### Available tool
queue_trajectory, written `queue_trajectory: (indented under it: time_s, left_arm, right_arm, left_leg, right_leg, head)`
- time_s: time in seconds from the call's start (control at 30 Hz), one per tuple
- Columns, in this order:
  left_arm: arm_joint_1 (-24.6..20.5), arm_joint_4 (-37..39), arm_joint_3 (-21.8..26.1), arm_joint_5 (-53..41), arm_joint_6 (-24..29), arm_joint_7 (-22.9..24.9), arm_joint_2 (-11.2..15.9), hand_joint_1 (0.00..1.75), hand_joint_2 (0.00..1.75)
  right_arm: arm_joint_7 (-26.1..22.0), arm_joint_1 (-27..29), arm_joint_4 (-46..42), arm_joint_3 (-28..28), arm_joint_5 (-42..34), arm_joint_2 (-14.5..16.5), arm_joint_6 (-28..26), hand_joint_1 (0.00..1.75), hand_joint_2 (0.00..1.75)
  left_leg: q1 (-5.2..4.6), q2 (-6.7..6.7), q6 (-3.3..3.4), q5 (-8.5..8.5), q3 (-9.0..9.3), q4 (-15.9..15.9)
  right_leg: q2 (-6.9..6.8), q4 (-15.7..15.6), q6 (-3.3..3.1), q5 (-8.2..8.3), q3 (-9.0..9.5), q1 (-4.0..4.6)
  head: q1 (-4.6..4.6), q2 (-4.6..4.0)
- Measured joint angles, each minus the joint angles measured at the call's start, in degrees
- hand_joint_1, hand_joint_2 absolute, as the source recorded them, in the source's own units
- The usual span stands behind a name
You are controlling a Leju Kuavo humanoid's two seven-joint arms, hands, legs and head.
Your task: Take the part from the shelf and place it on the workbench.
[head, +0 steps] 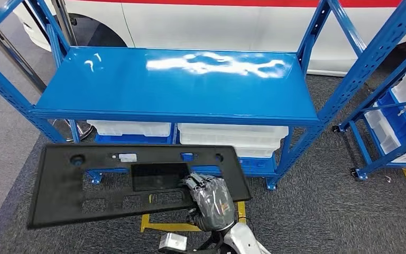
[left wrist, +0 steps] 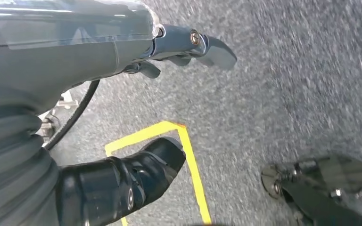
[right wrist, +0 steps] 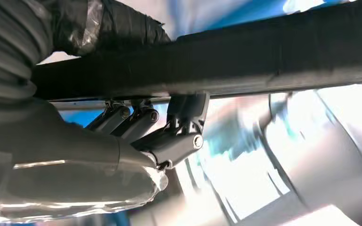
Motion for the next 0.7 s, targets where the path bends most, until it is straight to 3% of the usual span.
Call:
queue_trajectory:
  time_s: [0.07, 0.1, 0.13, 0.2, 0.23, 0.27, 0.33, 0.37, 0.4, 0.47, 0.5, 0.53, 0.6, 0.63, 0.7]
  left_arm:
    - [0.1, 0.0, 0.4, 0.1, -0.7, -0.4, 0.0, 0.00, 1.75]
    - [0.2, 0.0, 0.6, 0.2, -1.0, -0.3, 0.0, 0.00, 1.75]
    - [0.2, 0.0, 0.8, 0.3, -1.2, 0.0, 0.0, 0.00, 1.75]
    - [0.3, 0.0, 1.4, 0.7, -1.3, 0.6, 0.0, 0.00, 1.75]
    - [0.3, 0.0, 1.7, 0.9, -1.3, 0.8, 0.0, 0.00, 1.75]
    - [0.3, 0.0, 1.9, 1.0, -1.3, 1.0, 0.0, 0.00, 1.75]
    - [0.3, 0.0, 2.3, 1.2, -1.3, 1.0, 0.0, 0.00, 1.75]
    - [0.3, 0.0, 2.4, 1.3, -1.4, 1.0, -0.1, 0.00, 1.75]
    - [0.3, 0.0, 2.5, 1.4, -1.3, 1.0, -0.1, 0.00, 1.75]
    - [0.2, 0.0, 2.7, 1.5, -1.3, 0.8, -0.1, 0.00, 1.75]
    - [0.1, 0.0, 2.9, 1.5, -1.3, 0.7, -0.1, 0.00, 1.75]
    - [0.0, 0.0, 3.0, 1.5, -1.2, 0.7, -0.1, 0.00, 1.75]
    - [-0.2, 0.0, 3.2, 1.6, -1.2, 0.5, -0.1, 0.00, 1.75]
    - [-0.2, 0.0, 3.3, 1.6, -1.2, 0.4, -0.1, 0.00, 1.75]
    - [-0.2, 0.0, 3.5, 1.6, -1.2, 0.3, -0.1, 0.00, 1.75]
  right_arm:
    - [-7.5, 1.2, -0.7, -1.7, -18.2, 1.8, 5.7, 1.75, 1.75]
    - [-10.3, 1.5, -0.9, -2.3, -24.6, 2.5, 9.0, 1.75, 1.75]
    - [-12.8, 1.8, -1.0, -2.7, -30.0, 3.1, 12.5, 1.75, 1.75]
    - [-16.4, 2.1, -0.9, -3.2, -38.0, 3.7, 19.2, 1.75, 1.75]
    - [-17.5, 2.2, -0.8, -3.3, -41.1, 4.0, 22.0, 1.75, 1.75]
    - [-18.1, 2.2, -0.7, -3.4, -43.5, 4.1, 24.4, 1.75, 1.75]
    - [-18.7, 2.2, -0.4, -3.6, -47.1, 4.4, 28.0, 1.75, 1.75]
    - [-18.9, 2.2, -0.3, -3.7, -48.4, 4.5, 29.5, 1.75, 1.75]
    - [-19.0, 2.2, -0.2, -3.7, -49.6, 4.6, 30.9, 1.75, 1.75]
    - [-19.2, 2.1, 0.2, -3.8, -51.3, 4.7, 32.9, 1.75, 1.75]
    - [-19.2, 2.1, 0.3, -3.8, -52.0, 4.8, 33.8, 1.75, 1.75]
    - [-19.2, 2.1, 0.4, -3.9, -52.7, 4.8, 34.8, 1.75, 1.75]
    - [-19.3, 2.0, 0.5, -3.9, -53.8, 5.0, 36.3, 1.75, 1.75]
    - [-19.3, 1.9, 0.5, -3.9, -54.1, 5.1, 36.8, 1.75, 1.75]
    - [-19.3, 1.8, 0.5, -3.9, -54.4, 5.1, 37.1, 1.75, 1.75]
  left_leg:
    - [-0.10, -0.06, -0.53, 0.72, -1.08, 0.5]
    - [-0.11, -0.05, -0.87, 1.17, -1.32, 0.5]
    - [-0.08, -0.02, -1.25, 1.72, -1.51, 0.4]
    - [0.04, -0.03, -1.97, 2.23, -2.04, 0.2]
    - [0.08, -0.08, -2.26, 1.14, -2.60, 0.8]
    - [0.10, -0.13, -2.49, -1.06, -3.33, 2.5]
    - [0.22, -0.17, -2.80, -7.05, -4.71, 8.3]
    - [0.25, -0.17, -2.95, -9.11, -5.00, 11.5]
    - [0.26, -0.17, -3.09, -9.58, -4.74, 13.6]
    - [0.28, -0.17, -3.25, -6.63, -2.20, 13.6]
    - [0.32, -0.19, -3.26, -4.59, 0.21, 11.1]
    - [0.34, -0.25, -3.21, -3.81, 3.08, 7.4]
    - [0.19, -0.51, -2.80, -4.80, 7.88, -0.1]
    - [0.03, -0.63, -2.57, -5.52, 8.90, -2.1]
    - [0.05, -0.57, -1.98, -4.84, 8.48, -3.0]
  right_leg:
    - [0.03, -7.9, -0.57, -0.47, 5.56, 0.22]
    - [0.07, -10.3, -0.83, -1.02, 6.92, 0.42]
    - [0.11, -11.6, -1.07, -1.20, 7.34, 0.64]
    - [0.02, -12.2, -1.74, -0.07, 6.49, 0.57]
    - [-0.10, -12.4, -2.20, 0.56, 5.91, 0.45]
    - [-0.24, -12.6, -2.65, 1.29, 5.20, 0.30]
    - [-0.37, -12.6, -3.21, 2.58, 3.67, 0.37]
    - [-0.41, -12.6, -3.29, 3.19, 2.87, 0.44]
    - [-0.45, -12.5, -3.28, 3.82, 1.99, 0.49]
    - [-0.52, -12.2, -3.09, 5.07, 0.10, 0.49]
    - [-0.52, -11.9, -2.92, 5.64, -0.82, 0.45]
    - [-0.50, -11.6, -2.69, 6.12, -1.61, 0.49]
    - [-0.51, -11.3, -2.16, 7.13, -2.51, 0.61]
    - [-0.56, -11.5, -1.91, 7.75, -2.67, 0.66]
    - [-0.49, -11.9, -1.37, 8.72, -2.88, 0.73]
  head:
    - [-0.02, 0.00]
    - [-0.02, 0.00]
    - [-0.03, 0.00]
    - [-0.03, 0.00]
    - [-0.05, 0.00]
    - [-0.07, 0.00]
    - [-0.11, 0.00]
    - [-0.11, 0.00]
    - [-0.11, 0.00]
    - [-0.11, 0.00]
    - [-0.12, 0.00]
    - [-0.12, 0.00]
    - [-0.10, 0.00]
    - [-0.09, 0.00]
    - [-0.08, 0.00]
